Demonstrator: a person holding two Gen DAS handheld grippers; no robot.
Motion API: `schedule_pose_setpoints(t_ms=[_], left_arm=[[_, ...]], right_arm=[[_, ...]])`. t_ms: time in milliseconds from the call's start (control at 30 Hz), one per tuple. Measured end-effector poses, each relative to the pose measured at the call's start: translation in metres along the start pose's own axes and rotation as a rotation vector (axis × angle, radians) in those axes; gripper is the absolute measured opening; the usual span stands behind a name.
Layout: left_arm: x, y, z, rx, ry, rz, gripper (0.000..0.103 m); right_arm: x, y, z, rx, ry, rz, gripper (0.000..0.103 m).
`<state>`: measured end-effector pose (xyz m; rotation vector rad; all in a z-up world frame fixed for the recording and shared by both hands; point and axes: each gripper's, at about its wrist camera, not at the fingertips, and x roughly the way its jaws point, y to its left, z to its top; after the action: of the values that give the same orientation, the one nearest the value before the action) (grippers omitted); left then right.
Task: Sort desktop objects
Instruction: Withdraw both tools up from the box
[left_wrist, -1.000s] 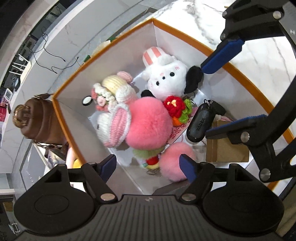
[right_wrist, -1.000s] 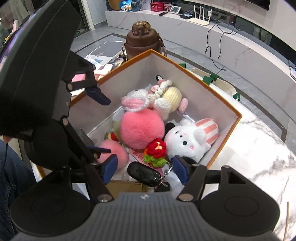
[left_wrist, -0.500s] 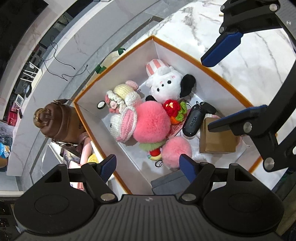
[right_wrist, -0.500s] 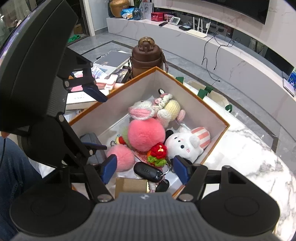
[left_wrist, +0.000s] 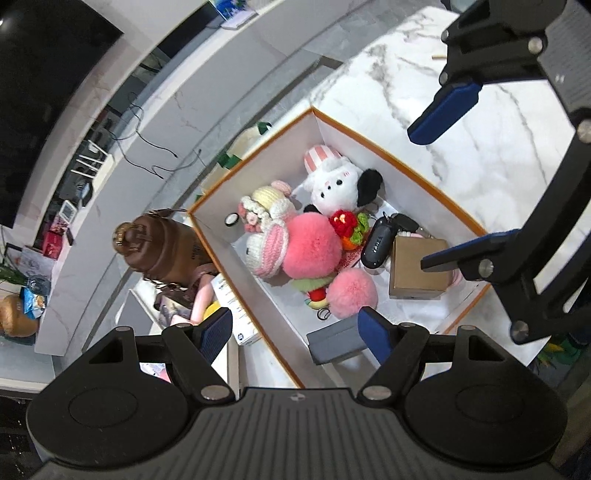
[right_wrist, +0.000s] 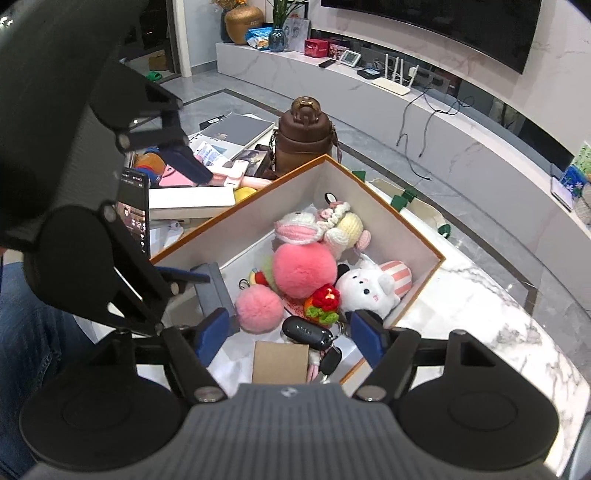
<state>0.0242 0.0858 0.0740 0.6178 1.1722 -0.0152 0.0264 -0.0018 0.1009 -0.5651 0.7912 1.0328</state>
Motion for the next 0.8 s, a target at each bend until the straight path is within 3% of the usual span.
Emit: schedule_pose_setpoints(t_ms=[67,367,533,700,800], left_arm=[[-0.011,-0.001,-0.003,-0.008,-0.016,0.019,0.088],[-0.047,-0.014,-0.018,-0.061,-0.092,0.130,0.088],[-0.046,-0.012,-0.028,-0.215,-0.149,0.123,0.088],[-0.035,-0.018,-0.045,-0.333,-0.235,0.156,0.088],[-0.021,-0.027,-0.054,-0.378,-0.238,0.145,0.087]], right_arm=[[-0.006,0.004,0.000,0.005,-0.003,-0.020,0.081],[-0.039,0.028,-0.003,0.071,-0.079,-0.213,0.089],[-0.046,0.030,-0.011,0.119,-0.133,-0.320,0.097],[-0.038,0.024,-0.031,0.235,-0.205,-0.308,0.099],[-0.023,0.028,-0.045,0.269,-0.231,-0.286,0.100]])
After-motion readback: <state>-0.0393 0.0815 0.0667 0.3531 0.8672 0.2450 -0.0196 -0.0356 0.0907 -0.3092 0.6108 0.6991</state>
